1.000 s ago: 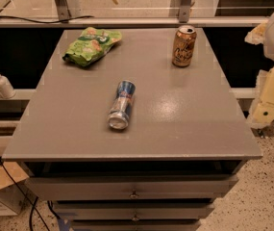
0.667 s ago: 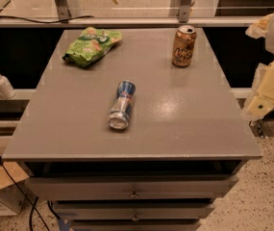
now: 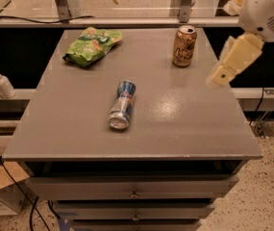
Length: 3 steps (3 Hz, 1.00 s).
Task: Knock orange can over
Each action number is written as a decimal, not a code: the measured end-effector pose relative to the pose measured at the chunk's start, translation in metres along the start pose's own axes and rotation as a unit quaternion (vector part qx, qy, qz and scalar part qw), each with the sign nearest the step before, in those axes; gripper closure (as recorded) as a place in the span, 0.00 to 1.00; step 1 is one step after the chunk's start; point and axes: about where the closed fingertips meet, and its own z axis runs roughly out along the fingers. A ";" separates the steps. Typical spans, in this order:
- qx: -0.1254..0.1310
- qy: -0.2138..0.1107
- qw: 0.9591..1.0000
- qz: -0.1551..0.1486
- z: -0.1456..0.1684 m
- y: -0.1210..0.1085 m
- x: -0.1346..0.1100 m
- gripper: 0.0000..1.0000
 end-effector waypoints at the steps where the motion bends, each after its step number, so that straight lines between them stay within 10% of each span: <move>1: 0.004 -0.001 1.000 0.002 -0.001 -0.001 -0.002 0.00; 3: 0.008 -0.070 0.996 0.063 0.047 -0.030 -0.002 0.00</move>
Offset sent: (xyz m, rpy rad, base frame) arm 0.0422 0.0043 -0.0311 0.1943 -0.0012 -0.0708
